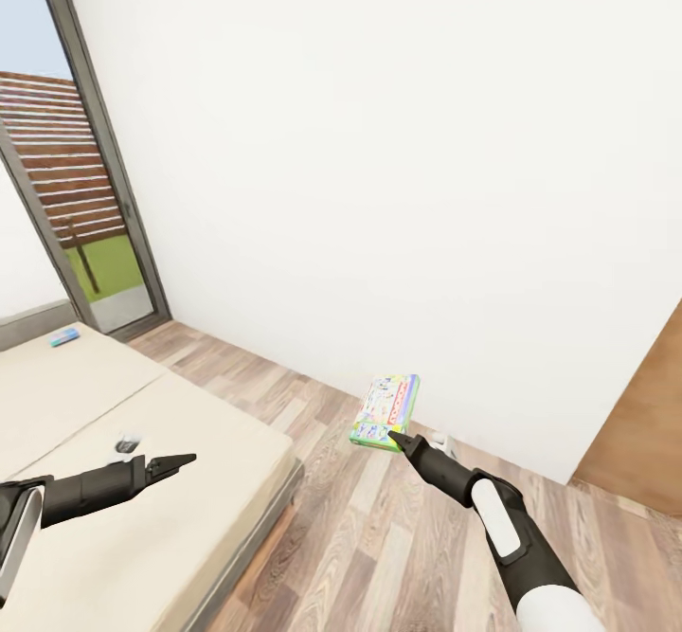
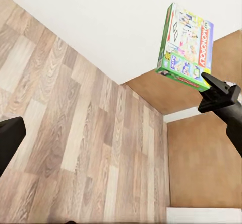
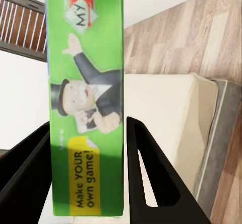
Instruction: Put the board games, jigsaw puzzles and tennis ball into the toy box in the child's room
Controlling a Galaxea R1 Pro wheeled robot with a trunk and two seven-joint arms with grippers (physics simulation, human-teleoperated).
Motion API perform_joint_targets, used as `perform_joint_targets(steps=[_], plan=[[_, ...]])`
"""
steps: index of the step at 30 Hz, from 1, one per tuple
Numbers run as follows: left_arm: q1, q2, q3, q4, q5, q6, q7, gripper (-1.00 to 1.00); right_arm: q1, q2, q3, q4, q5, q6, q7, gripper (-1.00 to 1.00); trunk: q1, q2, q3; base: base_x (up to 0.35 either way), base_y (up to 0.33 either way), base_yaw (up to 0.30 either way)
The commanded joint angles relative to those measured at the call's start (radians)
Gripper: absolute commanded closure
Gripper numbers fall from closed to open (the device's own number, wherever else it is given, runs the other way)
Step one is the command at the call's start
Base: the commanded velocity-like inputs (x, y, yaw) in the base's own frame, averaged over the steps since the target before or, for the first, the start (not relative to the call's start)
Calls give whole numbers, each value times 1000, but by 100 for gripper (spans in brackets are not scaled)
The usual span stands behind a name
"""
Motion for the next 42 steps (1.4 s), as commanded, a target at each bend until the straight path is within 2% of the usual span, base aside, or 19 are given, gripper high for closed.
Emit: perform_joint_targets(steps=[1,21,42], plan=[[-1,0,0,0,3,8,-1,-100,-1,1,-5,0,-8,9,2,100,1,-2,-3,0,0,-257],[-1,0,0,0,3,8,-8,-100,-1,-12,-5,0,-13,9,2,100,1,-2,-11,0,0,-257],[-1,1,2,0,3,8,-10,-100,-1,-14,-5,-1,-19,10,2,100,1,-2,-14,0,0,-270]])
